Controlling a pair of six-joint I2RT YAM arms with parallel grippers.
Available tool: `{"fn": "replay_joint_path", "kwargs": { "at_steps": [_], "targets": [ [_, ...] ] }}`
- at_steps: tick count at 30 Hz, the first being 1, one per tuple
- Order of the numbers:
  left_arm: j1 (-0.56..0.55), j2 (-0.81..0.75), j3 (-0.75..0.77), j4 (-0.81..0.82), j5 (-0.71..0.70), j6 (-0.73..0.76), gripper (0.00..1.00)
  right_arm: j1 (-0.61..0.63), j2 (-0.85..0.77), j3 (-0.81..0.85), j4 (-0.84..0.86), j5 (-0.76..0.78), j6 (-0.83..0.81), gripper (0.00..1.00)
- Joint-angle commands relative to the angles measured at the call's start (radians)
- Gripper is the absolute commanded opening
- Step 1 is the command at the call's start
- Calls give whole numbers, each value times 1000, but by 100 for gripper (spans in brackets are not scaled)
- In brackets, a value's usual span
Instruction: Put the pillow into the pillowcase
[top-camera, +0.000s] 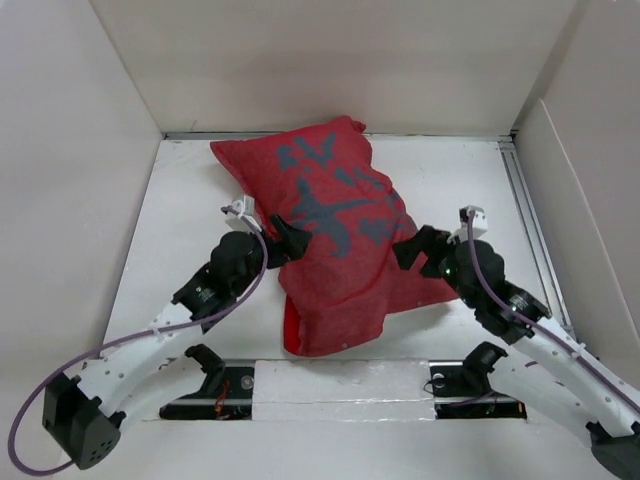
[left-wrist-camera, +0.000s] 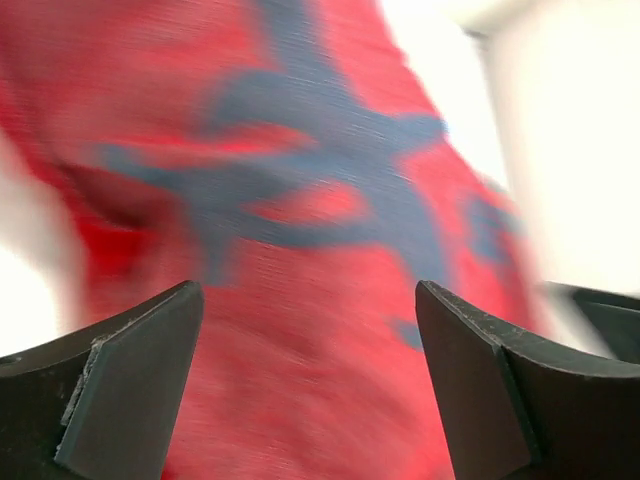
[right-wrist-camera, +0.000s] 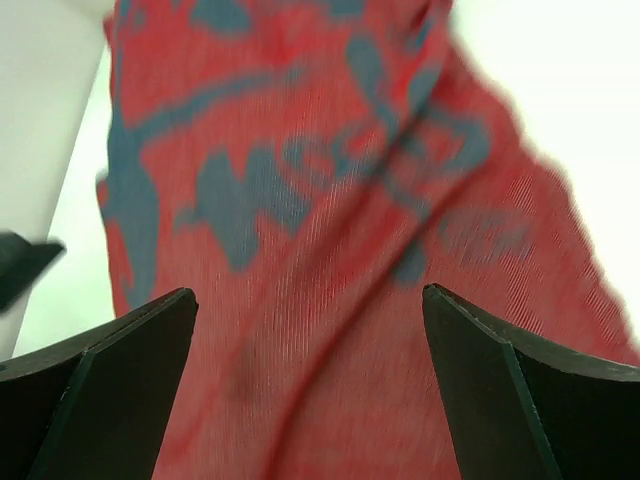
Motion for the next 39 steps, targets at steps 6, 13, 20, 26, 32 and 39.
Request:
{"fn": "replay_joint_path", "kwargs": {
  "at_steps": [6,13,20,26,32,39],
  "targets": [
    [-35,397,-110,483,321,-92,75,76,342,-173,243,-168,91,100],
    [-35,499,38,193,-55,-181,68,94,784,81,558,-358,-9,100],
    [189,389,211,11,-280,-94,73,103,915,301,595,-374,-139,100],
    [223,425,300,-73,-288,-51,73,19,623,130,380,-106,-101,100],
    [223,362,228,-88,-245,-25,74,-16,158,-200,252,-90,23,100],
    [223,311,187,-98,-213,9,74,-7,-255,-298,-80,-23,174,100]
  ]
}}
